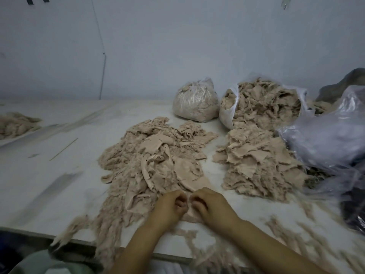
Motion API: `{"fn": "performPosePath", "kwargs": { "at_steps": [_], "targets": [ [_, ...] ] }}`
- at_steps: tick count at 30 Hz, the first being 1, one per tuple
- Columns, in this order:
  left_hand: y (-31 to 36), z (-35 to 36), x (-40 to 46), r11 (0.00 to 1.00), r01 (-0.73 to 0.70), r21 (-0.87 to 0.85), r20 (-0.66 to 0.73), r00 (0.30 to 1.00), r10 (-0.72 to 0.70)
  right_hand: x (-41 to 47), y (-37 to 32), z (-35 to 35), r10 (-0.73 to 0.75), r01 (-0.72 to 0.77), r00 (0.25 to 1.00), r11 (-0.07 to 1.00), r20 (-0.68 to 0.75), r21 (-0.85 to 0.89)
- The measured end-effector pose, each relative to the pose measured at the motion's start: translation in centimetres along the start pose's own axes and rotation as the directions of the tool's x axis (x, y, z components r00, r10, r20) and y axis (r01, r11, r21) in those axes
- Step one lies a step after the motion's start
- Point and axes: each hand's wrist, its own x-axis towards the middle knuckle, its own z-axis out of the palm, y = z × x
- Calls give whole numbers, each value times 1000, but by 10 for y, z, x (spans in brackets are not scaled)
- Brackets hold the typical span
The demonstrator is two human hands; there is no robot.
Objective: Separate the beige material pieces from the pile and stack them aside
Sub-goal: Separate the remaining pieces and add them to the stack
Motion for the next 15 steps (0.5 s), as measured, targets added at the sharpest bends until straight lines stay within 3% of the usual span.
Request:
{"fn": "performPosePath", "kwargs": {
  "at_steps": [2,4,6,10,13,15],
  "targets": [
    [-3,3,-6,995,-29,96,25,999,27,5,-1,8,46,-36,994,995,98,-97],
    [-8,0,-13,984,10,178,82,996,-25,3,9,12,116,-73,981,964,157,-256],
    [-16,-5,-19,980,53,190,117,990,-76,-2,20,11,147,-90,973,951,176,-296],
    [-17,-15,-17,981,20,191,129,991,-46,-3,29,8,120,-76,974,972,190,-222],
    [-3,-12,-2,993,-89,81,90,993,82,-1,27,3,-11,25,981,997,196,-66],
    [5,-5,6,988,-146,42,186,973,136,-2,28,1,-119,123,974,992,194,-7]
  ]
}}
